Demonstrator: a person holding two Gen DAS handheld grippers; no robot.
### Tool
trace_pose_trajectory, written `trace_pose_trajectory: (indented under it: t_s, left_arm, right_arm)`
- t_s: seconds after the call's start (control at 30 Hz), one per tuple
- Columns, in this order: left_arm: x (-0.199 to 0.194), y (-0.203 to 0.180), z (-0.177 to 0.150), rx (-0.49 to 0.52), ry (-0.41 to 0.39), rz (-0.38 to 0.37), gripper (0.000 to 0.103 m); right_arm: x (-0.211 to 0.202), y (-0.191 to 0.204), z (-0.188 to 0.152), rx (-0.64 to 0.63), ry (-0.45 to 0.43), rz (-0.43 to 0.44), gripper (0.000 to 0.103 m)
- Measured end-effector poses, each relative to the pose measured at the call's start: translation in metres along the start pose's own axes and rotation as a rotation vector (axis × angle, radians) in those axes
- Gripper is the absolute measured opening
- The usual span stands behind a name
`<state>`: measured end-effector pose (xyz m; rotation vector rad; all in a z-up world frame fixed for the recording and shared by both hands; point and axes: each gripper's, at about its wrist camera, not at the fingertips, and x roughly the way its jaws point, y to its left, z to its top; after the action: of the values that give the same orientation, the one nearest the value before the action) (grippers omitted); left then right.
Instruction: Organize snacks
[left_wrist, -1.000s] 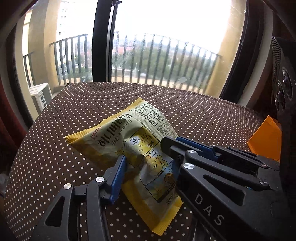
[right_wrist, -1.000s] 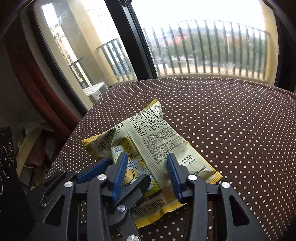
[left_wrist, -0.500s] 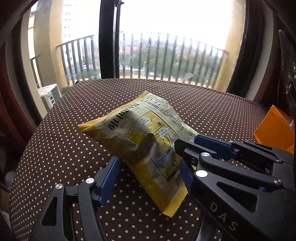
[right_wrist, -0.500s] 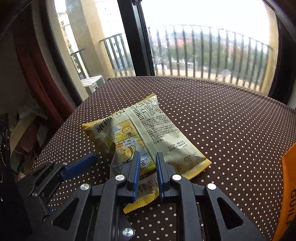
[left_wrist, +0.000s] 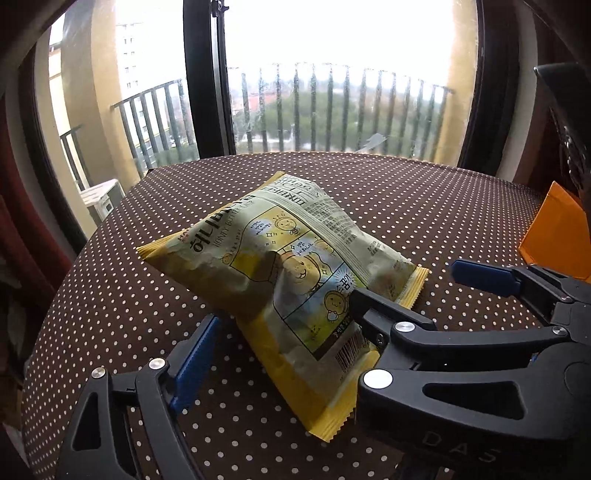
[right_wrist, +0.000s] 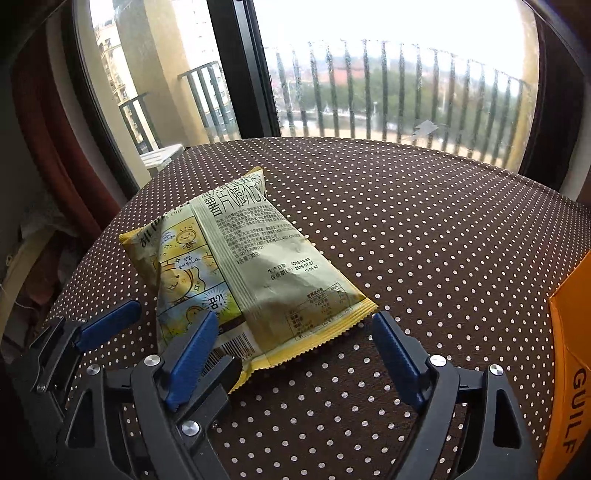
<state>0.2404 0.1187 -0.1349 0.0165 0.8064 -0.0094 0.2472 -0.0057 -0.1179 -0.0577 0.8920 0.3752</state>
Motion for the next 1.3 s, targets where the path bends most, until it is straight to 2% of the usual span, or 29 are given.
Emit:
trace_pose_trajectory:
  t_s: [0.03,0.1,0.2,0.4,0.67,0.77,0.97,1.07,1.13,1.17,1.23,1.3]
  left_arm:
    - [0.004,0.001,0.000,0.002,0.011,-0.001,0.075]
    - [0.010,0.004,0.003,-0.011,0.025,-0.013,0.058]
    - [0.011,0.008,0.004,0.003,0.016,0.001,0.051]
    - [0.007,0.017,0.001,0.044,0.022,0.019,0.048]
    - [0.006,0.024,-0.001,0.086,0.025,-0.001,0.046]
    - [0.008,0.023,0.000,0.087,0.021,0.011,0.046]
    - [0.011,0.025,0.002,0.104,0.014,0.016,0.045]
    - [0.011,0.024,0.002,0.133,0.006,0.005,0.045]
    - [0.010,0.022,0.002,0.161,0.000,0.001,0.045]
    - [0.010,0.019,0.001,0.179,0.000,0.000,0.045]
    - [0.010,0.016,-0.002,0.202,0.002,-0.013,0.045]
    - [0.009,0.013,-0.003,0.216,0.003,-0.024,0.044]
  right_arm:
    - [0.002,-0.001,0.000,-0.008,-0.001,-0.008,0.094]
    - [0.005,-0.002,0.001,-0.022,-0.001,-0.015,0.094]
    - [0.008,-0.001,0.004,-0.036,-0.006,-0.001,0.094]
    - [0.015,0.009,0.012,-0.085,0.001,0.037,0.094]
    - [0.035,0.025,0.023,-0.144,0.018,0.095,0.094]
    - [0.042,0.032,0.026,-0.185,0.001,0.123,0.100]
    - [0.051,0.030,0.029,-0.210,0.004,0.176,0.100]
    - [0.050,0.031,0.029,-0.232,0.015,0.216,0.089]
    - [0.045,0.035,0.028,-0.256,0.023,0.242,0.069]
    - [0.043,0.037,0.027,-0.267,0.030,0.249,0.064]
    - [0.038,0.041,0.022,-0.302,0.040,0.260,0.038]
    - [0.036,0.041,0.018,-0.311,0.041,0.250,0.029]
